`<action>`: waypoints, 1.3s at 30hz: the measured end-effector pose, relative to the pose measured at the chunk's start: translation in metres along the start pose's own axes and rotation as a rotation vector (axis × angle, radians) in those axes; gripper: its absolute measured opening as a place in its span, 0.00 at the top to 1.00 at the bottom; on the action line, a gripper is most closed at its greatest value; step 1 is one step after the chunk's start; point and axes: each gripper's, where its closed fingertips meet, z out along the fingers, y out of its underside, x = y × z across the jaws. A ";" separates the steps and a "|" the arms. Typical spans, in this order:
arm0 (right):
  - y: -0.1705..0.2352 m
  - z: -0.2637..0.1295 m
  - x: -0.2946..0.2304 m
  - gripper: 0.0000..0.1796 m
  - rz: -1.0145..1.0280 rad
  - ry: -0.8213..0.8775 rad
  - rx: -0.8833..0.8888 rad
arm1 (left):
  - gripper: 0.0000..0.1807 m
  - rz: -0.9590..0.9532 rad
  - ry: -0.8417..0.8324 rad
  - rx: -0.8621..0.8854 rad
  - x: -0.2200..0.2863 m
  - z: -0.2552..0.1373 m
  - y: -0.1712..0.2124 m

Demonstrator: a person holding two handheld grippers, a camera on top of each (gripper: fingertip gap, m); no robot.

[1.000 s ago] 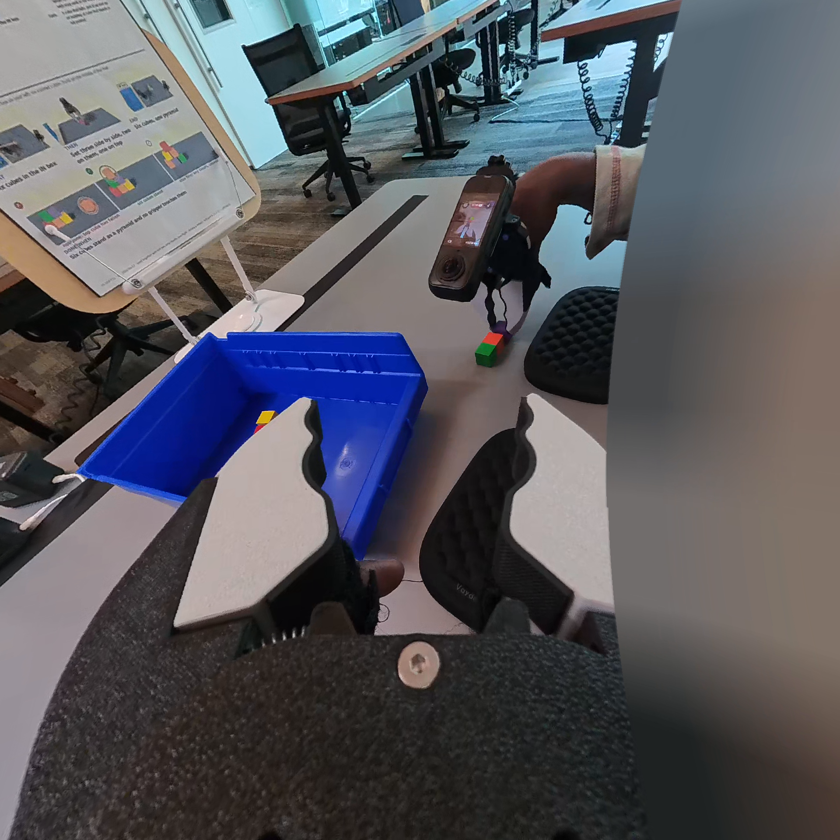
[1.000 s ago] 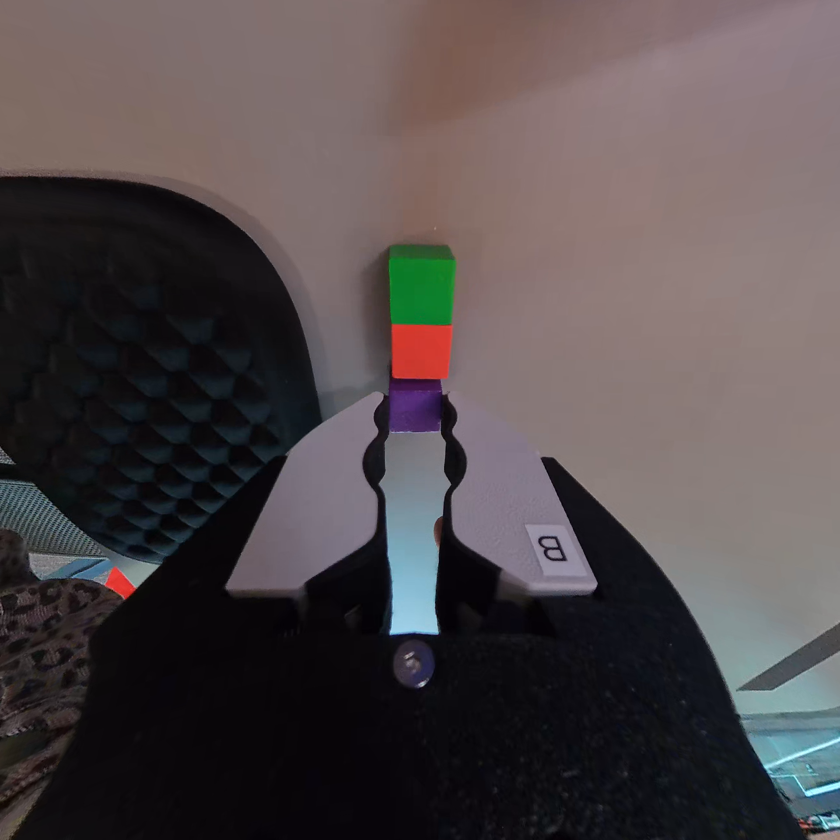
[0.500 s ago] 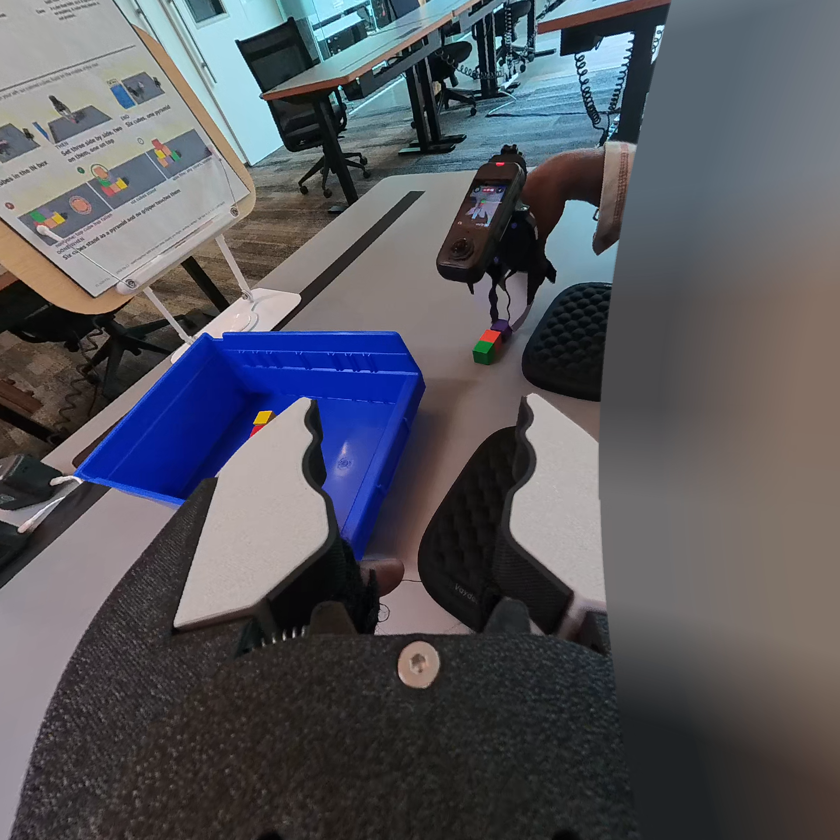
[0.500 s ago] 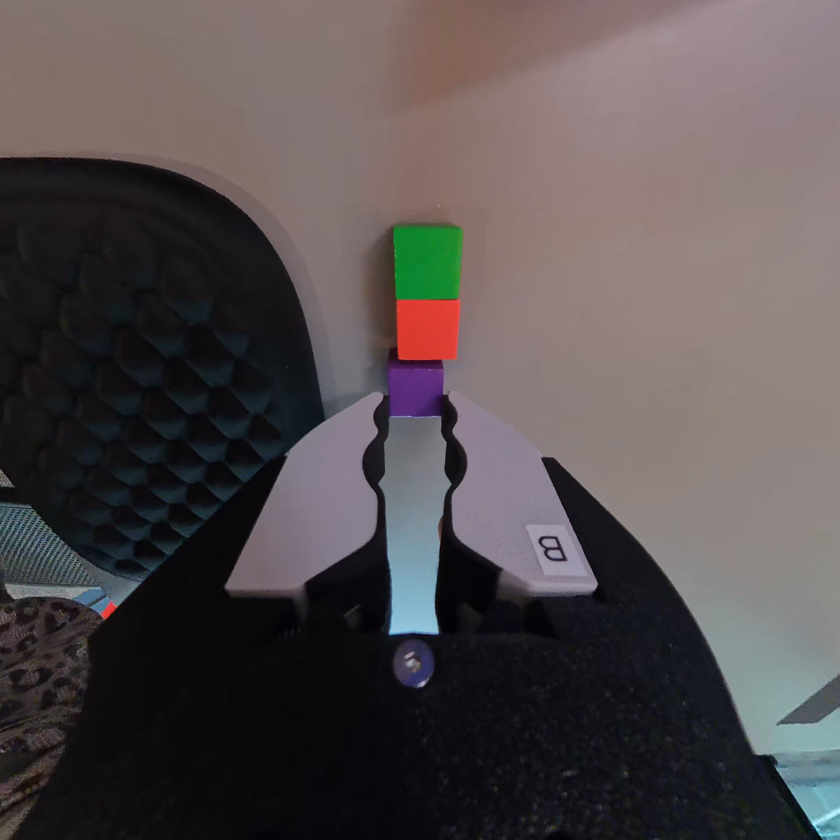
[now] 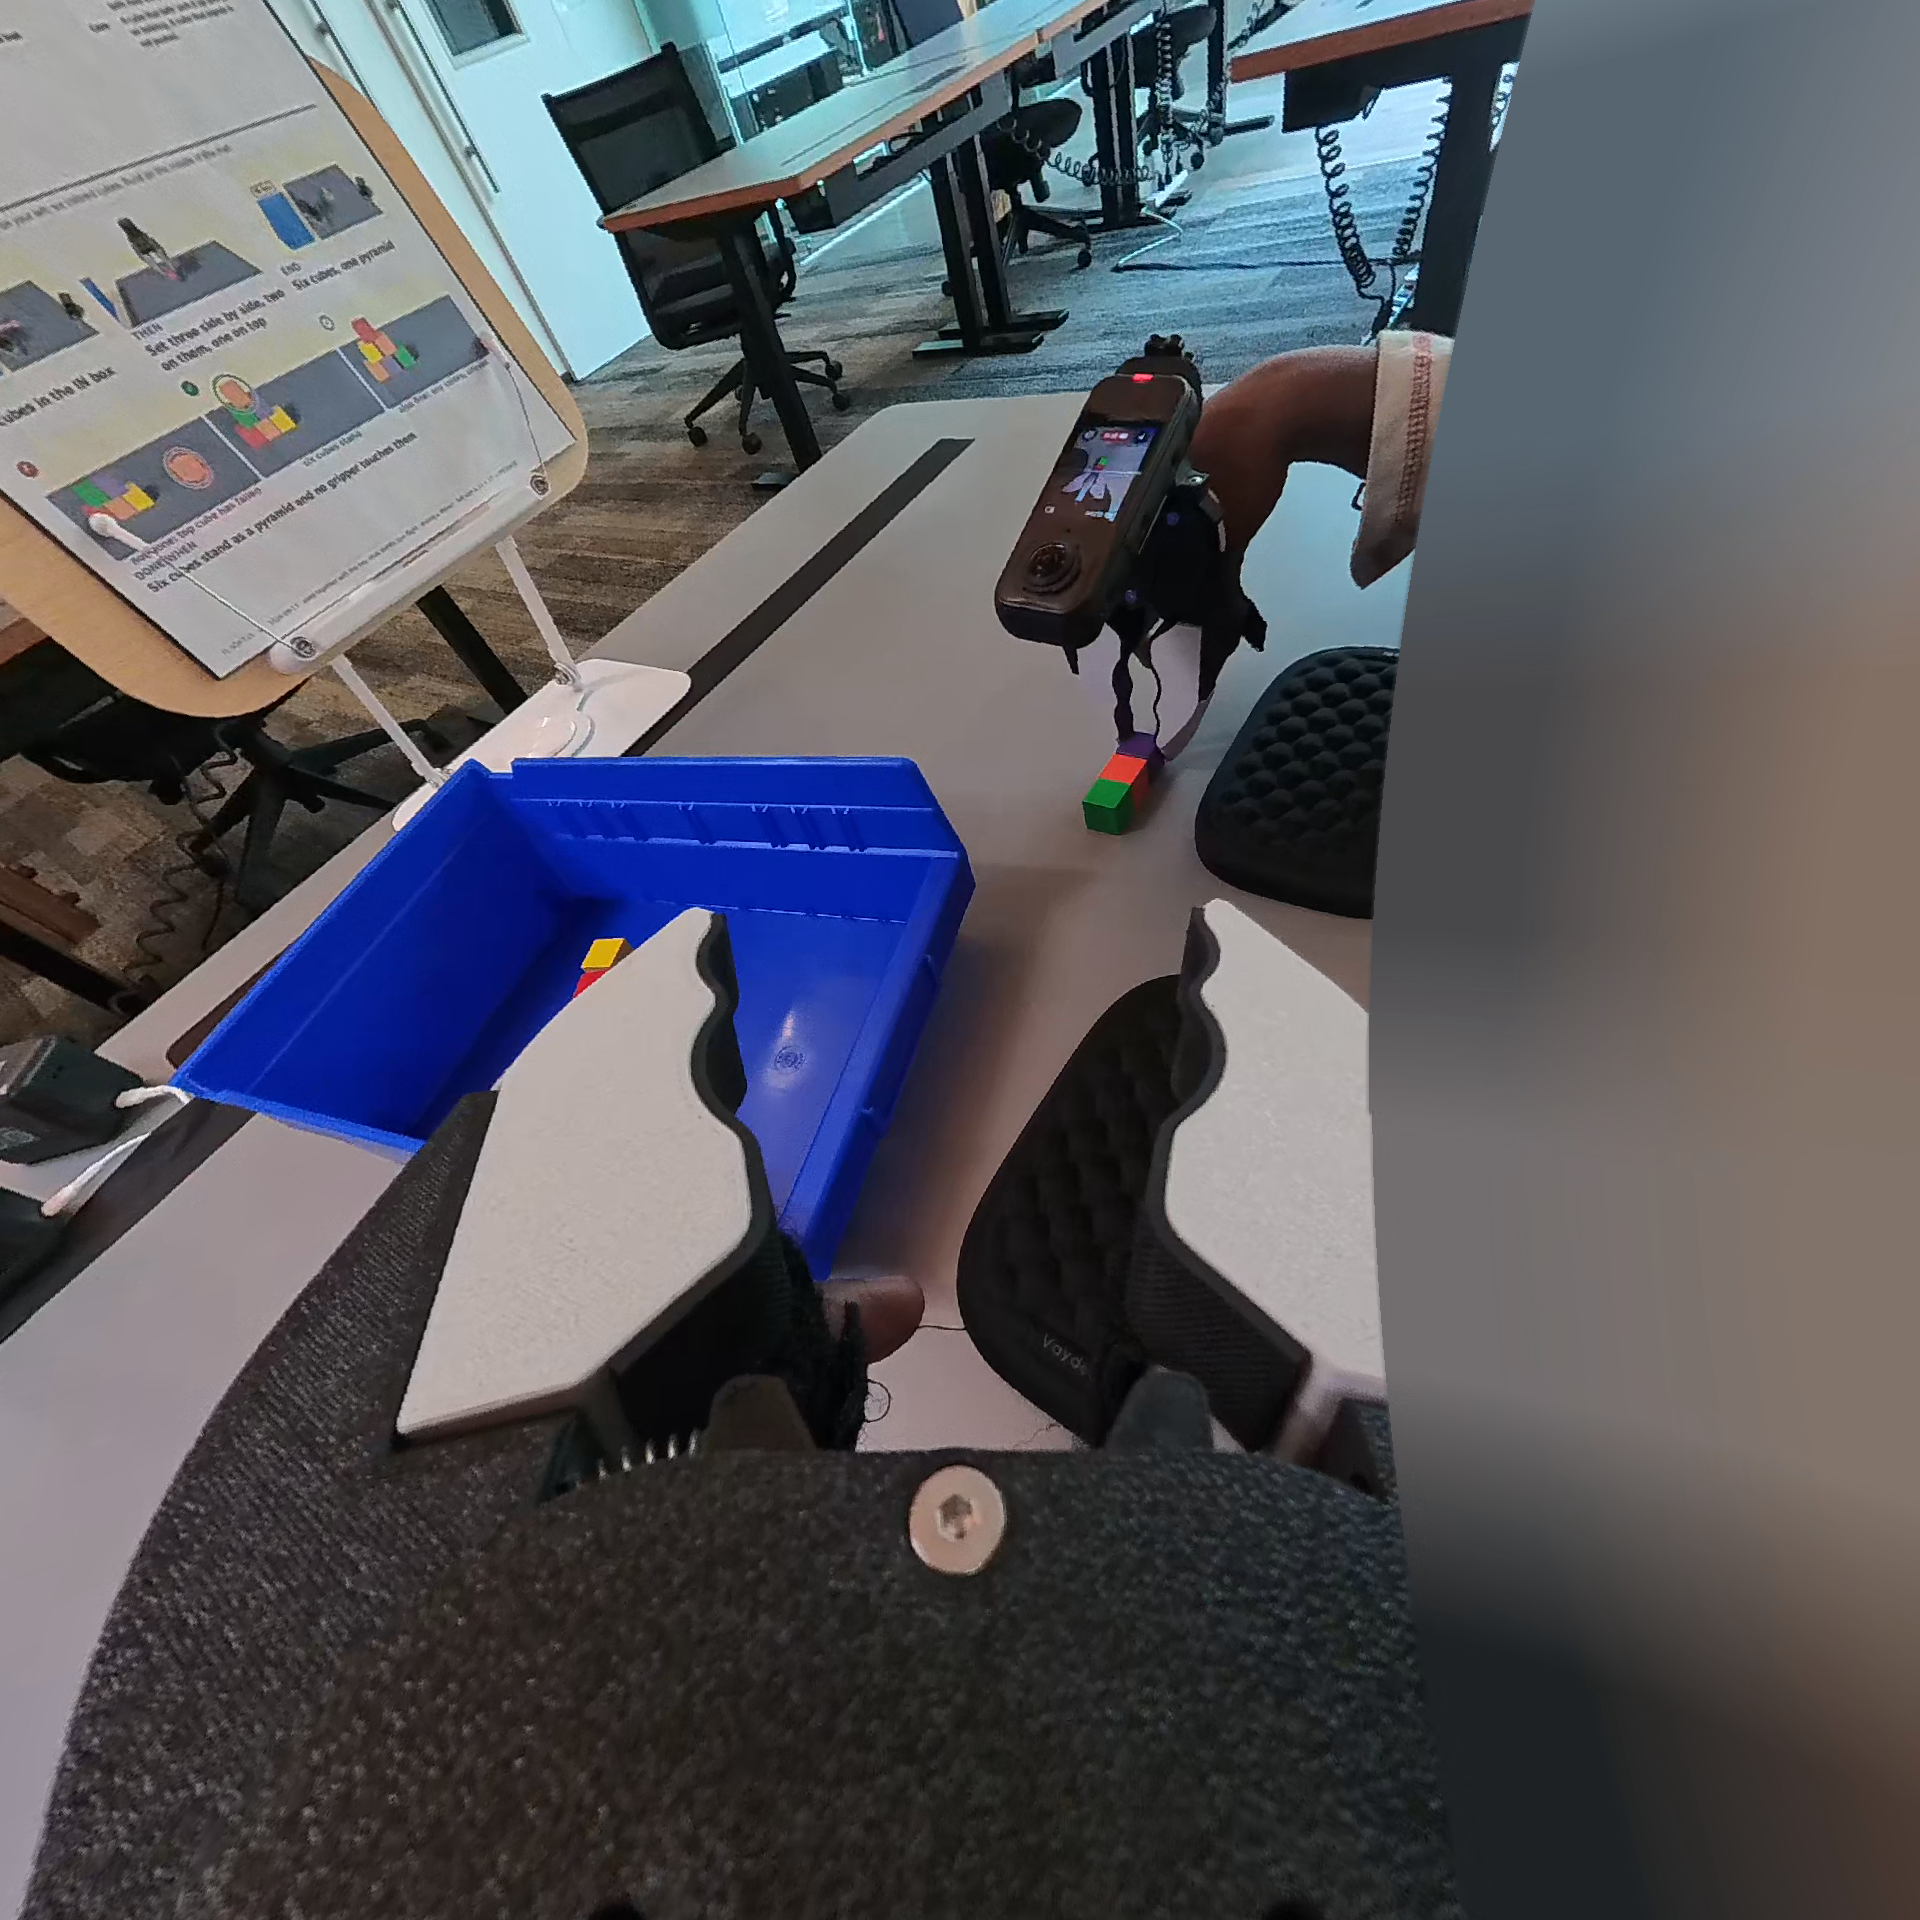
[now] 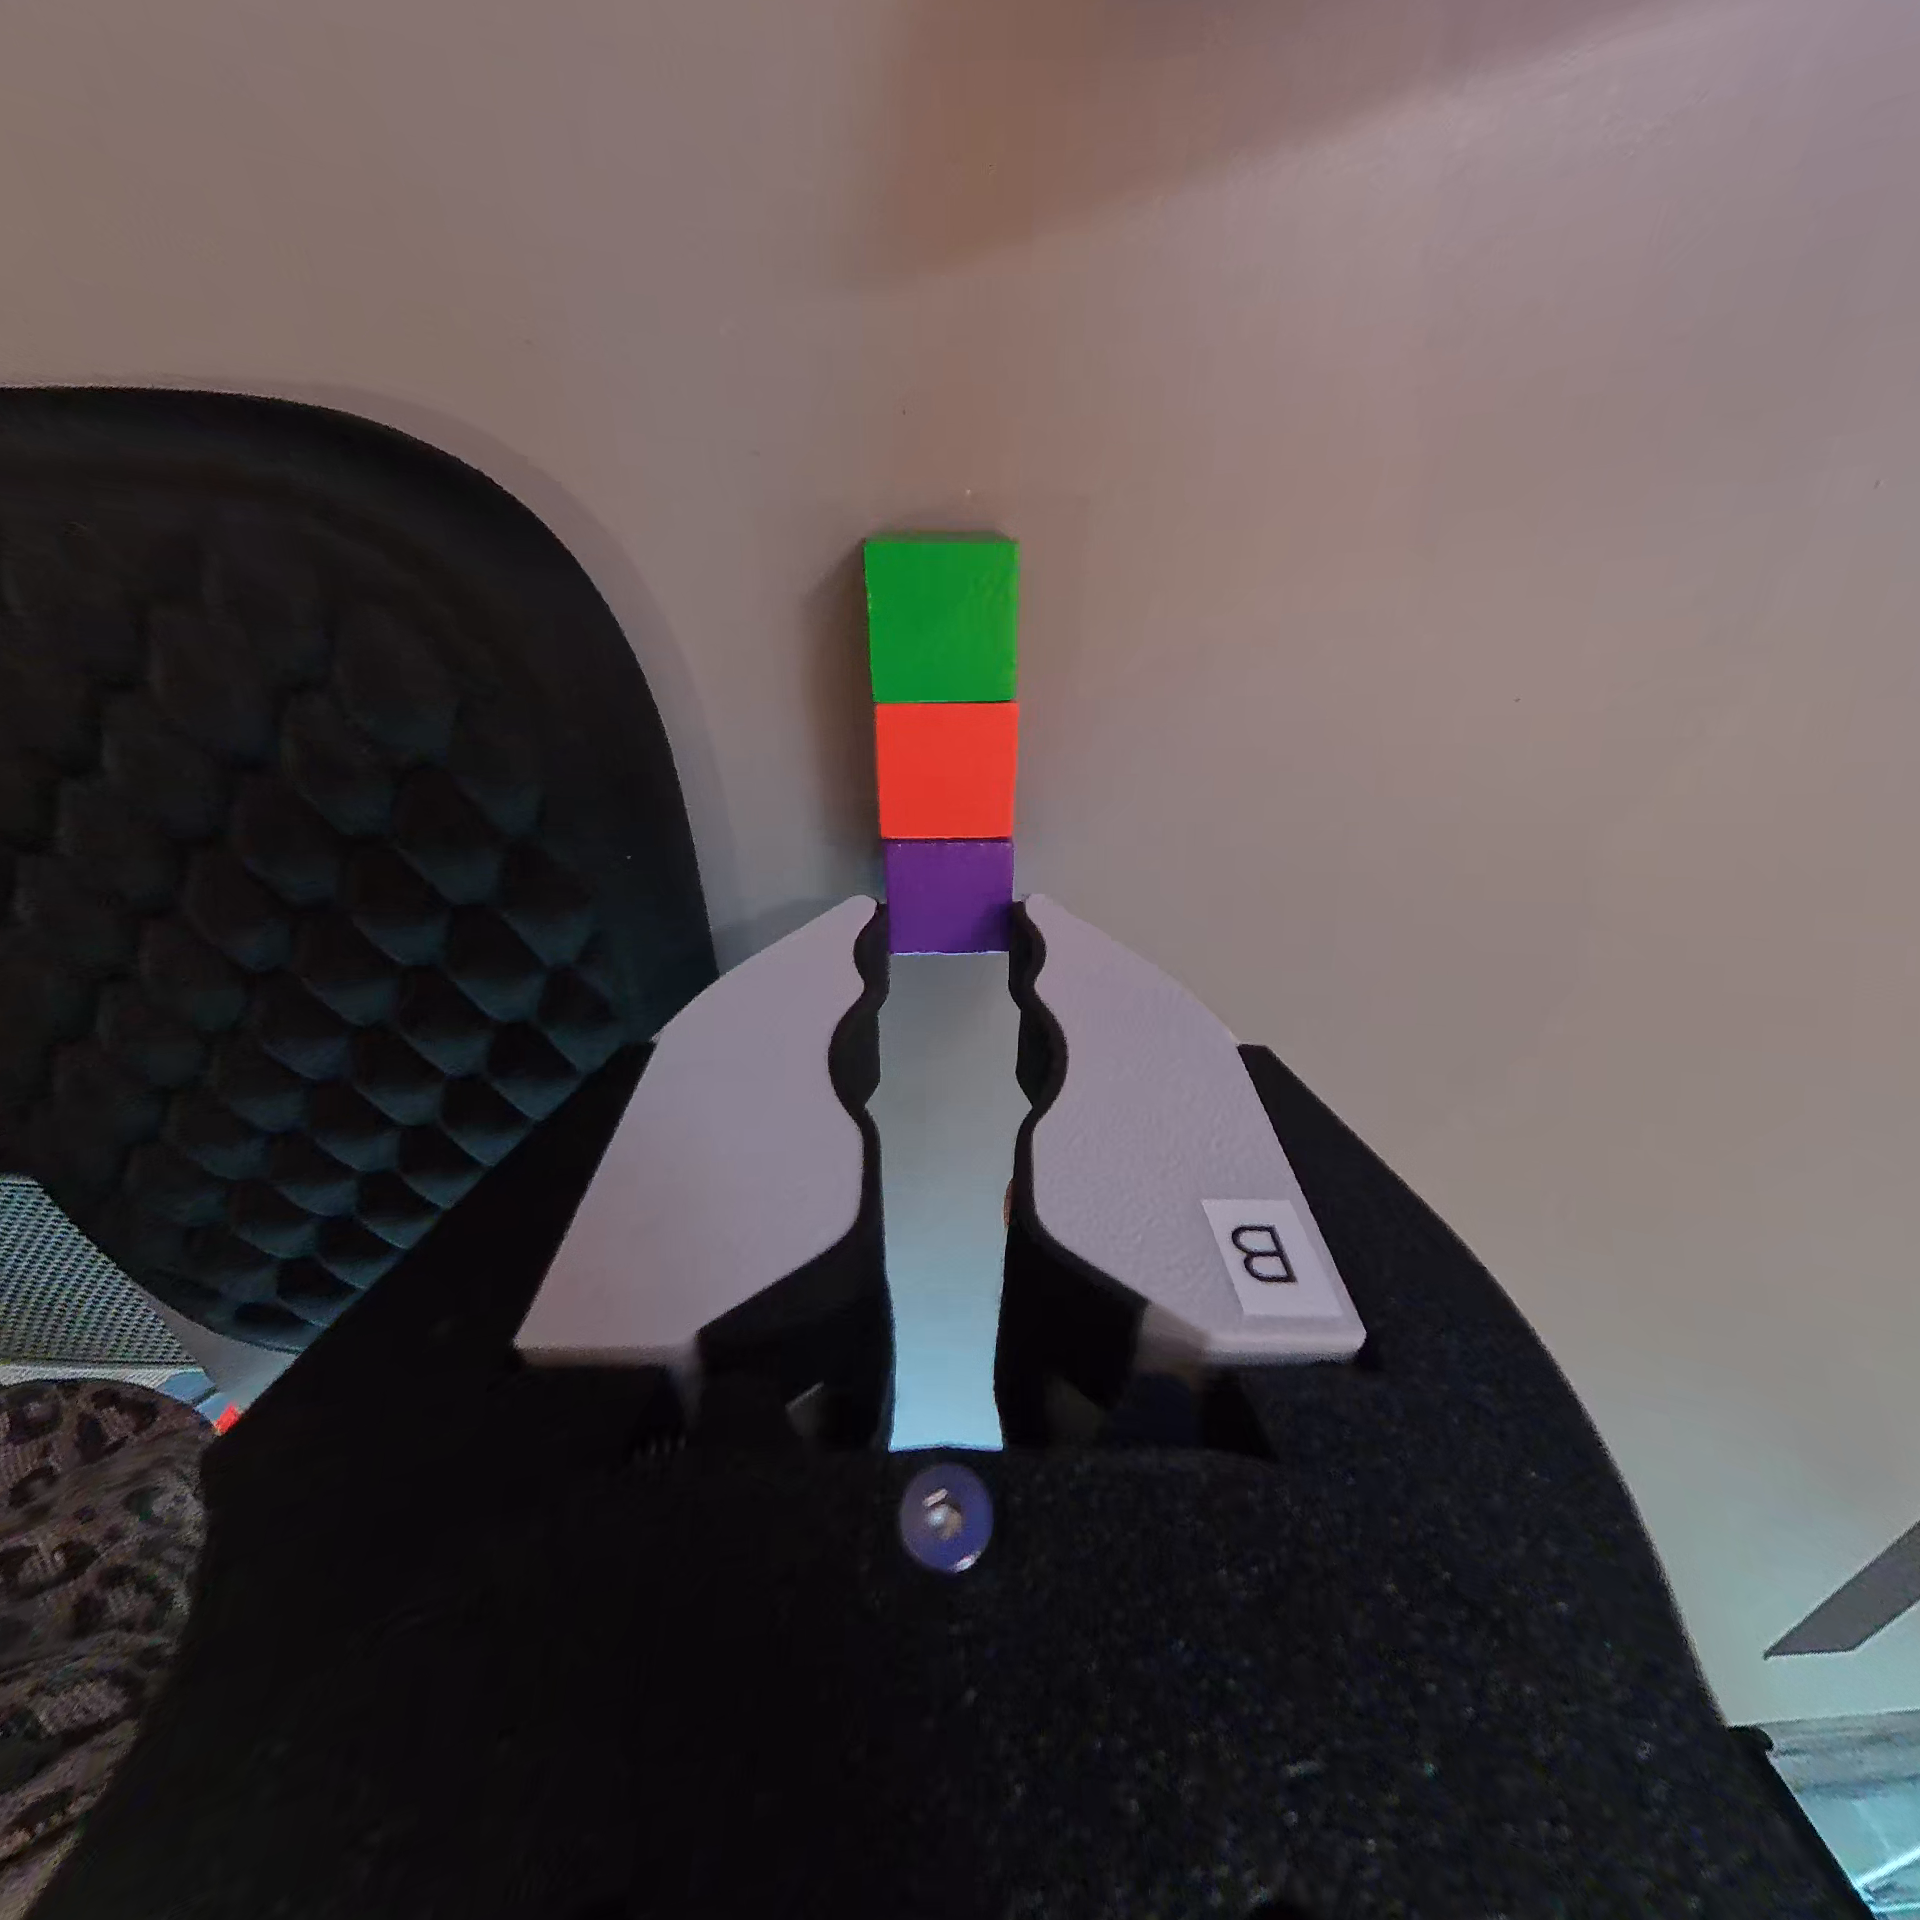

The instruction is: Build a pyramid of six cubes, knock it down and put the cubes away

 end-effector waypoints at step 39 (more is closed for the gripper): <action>-0.293 -0.057 0.123 0.76 -0.002 0.033 0.238 | 0.55 -0.062 -0.120 0.036 -0.025 -0.033 0.011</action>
